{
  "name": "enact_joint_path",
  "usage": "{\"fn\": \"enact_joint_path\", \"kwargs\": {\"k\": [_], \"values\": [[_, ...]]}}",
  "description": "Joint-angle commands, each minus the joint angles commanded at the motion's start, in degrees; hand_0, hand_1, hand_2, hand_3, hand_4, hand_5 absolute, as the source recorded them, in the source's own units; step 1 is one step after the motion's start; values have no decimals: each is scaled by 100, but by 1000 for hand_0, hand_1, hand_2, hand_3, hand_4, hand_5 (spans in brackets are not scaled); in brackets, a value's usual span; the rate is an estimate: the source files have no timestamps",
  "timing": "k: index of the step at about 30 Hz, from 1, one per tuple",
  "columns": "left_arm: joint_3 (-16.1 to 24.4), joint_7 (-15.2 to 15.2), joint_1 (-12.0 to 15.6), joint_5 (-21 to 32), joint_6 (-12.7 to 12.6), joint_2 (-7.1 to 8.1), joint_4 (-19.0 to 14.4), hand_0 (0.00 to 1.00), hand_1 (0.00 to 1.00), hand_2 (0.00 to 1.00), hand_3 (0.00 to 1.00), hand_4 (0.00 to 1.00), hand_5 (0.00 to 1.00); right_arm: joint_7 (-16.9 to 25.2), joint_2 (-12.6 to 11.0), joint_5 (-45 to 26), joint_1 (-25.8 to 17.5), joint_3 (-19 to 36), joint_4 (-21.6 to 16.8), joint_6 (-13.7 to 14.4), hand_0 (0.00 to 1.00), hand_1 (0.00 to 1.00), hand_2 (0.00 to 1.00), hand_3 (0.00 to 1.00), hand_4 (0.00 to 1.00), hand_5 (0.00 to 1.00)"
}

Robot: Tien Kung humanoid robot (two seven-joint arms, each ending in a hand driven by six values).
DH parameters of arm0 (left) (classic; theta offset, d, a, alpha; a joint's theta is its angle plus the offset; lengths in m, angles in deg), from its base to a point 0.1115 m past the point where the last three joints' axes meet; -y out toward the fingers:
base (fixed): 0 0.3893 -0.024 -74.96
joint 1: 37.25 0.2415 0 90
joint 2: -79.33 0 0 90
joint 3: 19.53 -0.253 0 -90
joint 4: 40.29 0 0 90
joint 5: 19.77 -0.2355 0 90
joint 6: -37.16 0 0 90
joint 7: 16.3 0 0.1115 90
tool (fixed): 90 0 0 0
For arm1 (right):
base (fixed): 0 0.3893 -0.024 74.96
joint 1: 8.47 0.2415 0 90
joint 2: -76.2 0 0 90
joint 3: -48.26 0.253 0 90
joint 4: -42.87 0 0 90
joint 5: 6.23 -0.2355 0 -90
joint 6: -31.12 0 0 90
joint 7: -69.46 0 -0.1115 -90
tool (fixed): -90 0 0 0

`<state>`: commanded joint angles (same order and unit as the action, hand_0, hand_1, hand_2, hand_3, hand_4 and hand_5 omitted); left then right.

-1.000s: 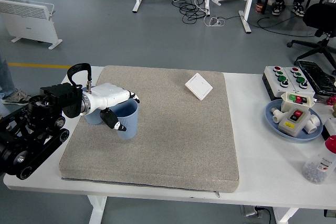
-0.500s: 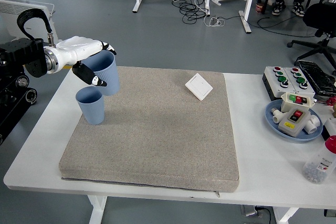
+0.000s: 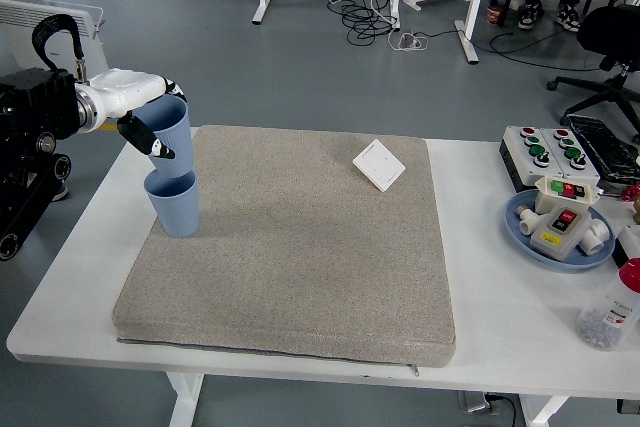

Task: Push cup pick cup insert cup

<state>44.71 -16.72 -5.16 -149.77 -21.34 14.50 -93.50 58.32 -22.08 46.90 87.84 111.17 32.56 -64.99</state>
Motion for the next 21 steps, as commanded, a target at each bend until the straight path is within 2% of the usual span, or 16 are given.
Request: {"fn": "enact_joint_path", "kwargs": {"k": [7,15,21], "values": [[-75,-39,-28,0,-73,-79,296,457,454,433,428,545,2,-3,-5,-5,-10,-20,0,-3,786,701,711,585,157,489],[-67,-36,-2,0,-35,-28,307,452,451,431,426,563,2,2,-8,-26,1,-27,0,-3,785,701,710,586,158,488],[-123,-63,-30,0,-64,-64,395,448,450,430,425,573,2,-1,-7,-3,16,-21,0,-3,784,701,710,585,157,488]]}}
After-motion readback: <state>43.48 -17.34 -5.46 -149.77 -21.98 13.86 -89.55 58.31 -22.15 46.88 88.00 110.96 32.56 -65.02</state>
